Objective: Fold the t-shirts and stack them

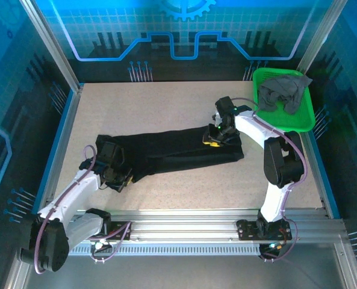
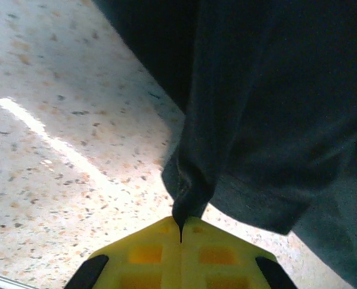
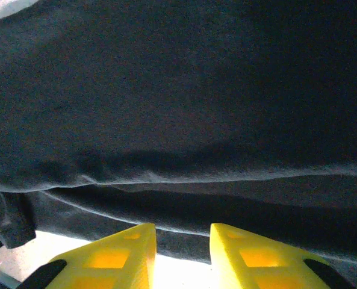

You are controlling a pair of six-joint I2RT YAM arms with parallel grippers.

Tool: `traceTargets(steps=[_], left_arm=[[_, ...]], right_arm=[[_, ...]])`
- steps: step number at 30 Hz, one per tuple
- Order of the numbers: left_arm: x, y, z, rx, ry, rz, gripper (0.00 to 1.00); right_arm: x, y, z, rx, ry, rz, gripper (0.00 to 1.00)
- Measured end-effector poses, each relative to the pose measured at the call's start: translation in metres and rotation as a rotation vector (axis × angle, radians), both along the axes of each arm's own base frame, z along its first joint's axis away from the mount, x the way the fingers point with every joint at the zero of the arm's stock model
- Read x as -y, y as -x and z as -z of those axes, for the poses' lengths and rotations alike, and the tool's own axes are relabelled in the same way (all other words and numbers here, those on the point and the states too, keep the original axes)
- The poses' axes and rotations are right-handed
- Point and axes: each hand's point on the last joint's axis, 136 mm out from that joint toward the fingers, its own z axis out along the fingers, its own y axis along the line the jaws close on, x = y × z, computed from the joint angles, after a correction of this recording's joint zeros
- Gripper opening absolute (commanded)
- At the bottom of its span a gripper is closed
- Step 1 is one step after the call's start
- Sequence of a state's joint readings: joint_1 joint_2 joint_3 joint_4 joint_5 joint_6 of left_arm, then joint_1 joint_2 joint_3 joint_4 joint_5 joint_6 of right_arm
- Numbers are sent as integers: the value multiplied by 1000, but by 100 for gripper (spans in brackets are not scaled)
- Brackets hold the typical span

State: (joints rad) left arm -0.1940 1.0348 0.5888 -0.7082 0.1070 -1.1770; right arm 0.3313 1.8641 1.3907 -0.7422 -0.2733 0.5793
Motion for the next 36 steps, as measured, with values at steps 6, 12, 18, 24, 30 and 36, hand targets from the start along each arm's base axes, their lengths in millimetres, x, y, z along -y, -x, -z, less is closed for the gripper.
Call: traceTargets(steps=[6,12,18,24,30,36], left_arm=[[-5,-9,-24,63,-53,81,59],[-56,-59,-63,186,-117,-56,45],[-103,-97,-37,138,-184,-65,34],[-120,-105,-8,78,-215,4,33],[-123,-108,1,96,-239,68,33],[-122,-106,21,63,-232,106,33]], right_arm=[[-26,-6,-40,147,-171,-46,42],[-48,-14,-99,311,-326,-67,42],[-51,-16,-106,324,-354,-65,43],[-51,-14,-105,319,-354,-66,43],[-50,-11,-100,303,-349,-64,44],[-49,-10,-100,300,-348,-63,44]])
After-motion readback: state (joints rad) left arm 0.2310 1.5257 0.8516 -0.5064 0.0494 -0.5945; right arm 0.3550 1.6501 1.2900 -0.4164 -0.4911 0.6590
